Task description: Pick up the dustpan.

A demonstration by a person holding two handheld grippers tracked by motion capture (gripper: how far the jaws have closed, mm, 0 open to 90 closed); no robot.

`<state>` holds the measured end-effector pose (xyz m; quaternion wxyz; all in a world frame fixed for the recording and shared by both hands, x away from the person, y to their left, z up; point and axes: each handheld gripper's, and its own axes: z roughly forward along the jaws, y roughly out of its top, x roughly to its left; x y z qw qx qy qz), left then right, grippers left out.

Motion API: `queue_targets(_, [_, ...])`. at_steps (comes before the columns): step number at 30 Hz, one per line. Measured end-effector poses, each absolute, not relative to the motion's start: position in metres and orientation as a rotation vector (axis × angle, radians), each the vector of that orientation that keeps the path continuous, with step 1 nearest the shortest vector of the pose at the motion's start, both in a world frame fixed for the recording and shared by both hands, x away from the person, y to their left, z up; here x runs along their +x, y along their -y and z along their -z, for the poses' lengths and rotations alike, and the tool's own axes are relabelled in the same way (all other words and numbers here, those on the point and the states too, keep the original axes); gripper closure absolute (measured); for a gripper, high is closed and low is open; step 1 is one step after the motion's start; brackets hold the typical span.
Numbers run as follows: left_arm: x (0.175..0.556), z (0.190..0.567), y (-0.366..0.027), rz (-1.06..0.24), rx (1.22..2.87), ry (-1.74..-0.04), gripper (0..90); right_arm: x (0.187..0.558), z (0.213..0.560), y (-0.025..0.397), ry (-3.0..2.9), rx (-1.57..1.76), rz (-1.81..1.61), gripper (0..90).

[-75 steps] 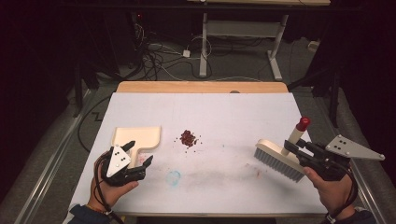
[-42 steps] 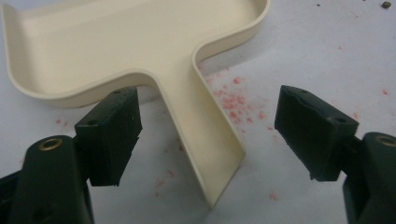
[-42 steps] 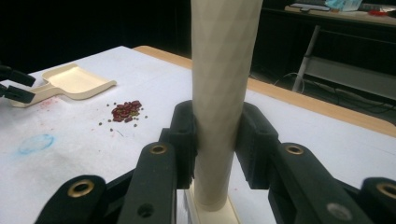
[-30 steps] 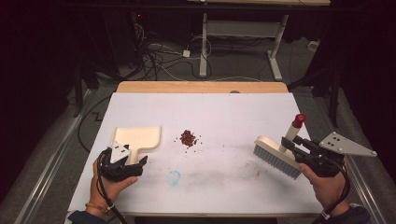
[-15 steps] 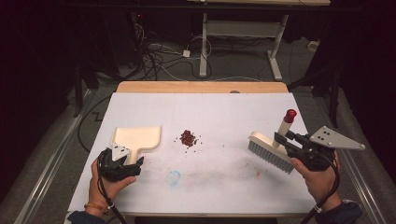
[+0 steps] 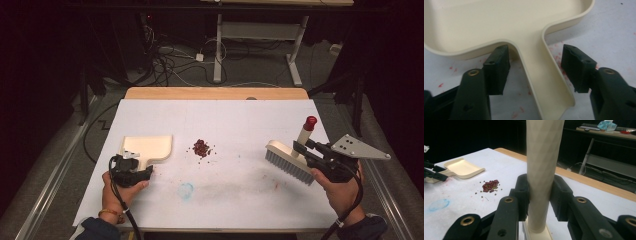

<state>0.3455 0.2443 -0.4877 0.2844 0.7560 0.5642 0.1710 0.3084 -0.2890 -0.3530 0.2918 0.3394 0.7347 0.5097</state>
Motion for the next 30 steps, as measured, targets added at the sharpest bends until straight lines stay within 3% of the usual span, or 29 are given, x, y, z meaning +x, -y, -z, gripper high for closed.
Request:
queue_targets(9, [0.356, 0.483, -0.243, -0.471, 2.059, -1.55, 63.6, 0.31, 0.355, 0.29, -1.967, 0.914, -1.352, 71.1])
queue_targets(19, [0.365, 0.464, -0.249, -0.488, 2.219, -1.457, 64.1, 0.313, 0.357, 0.291, -1.978, 0.914, -1.341, 71.1])
queue_targets(30, [0.334, 0.445, -0.245, -0.359, 2.427, -1.214, 64.1, 0.322, 0.361, 0.298, -1.915, 0.975, -1.35, 71.1])
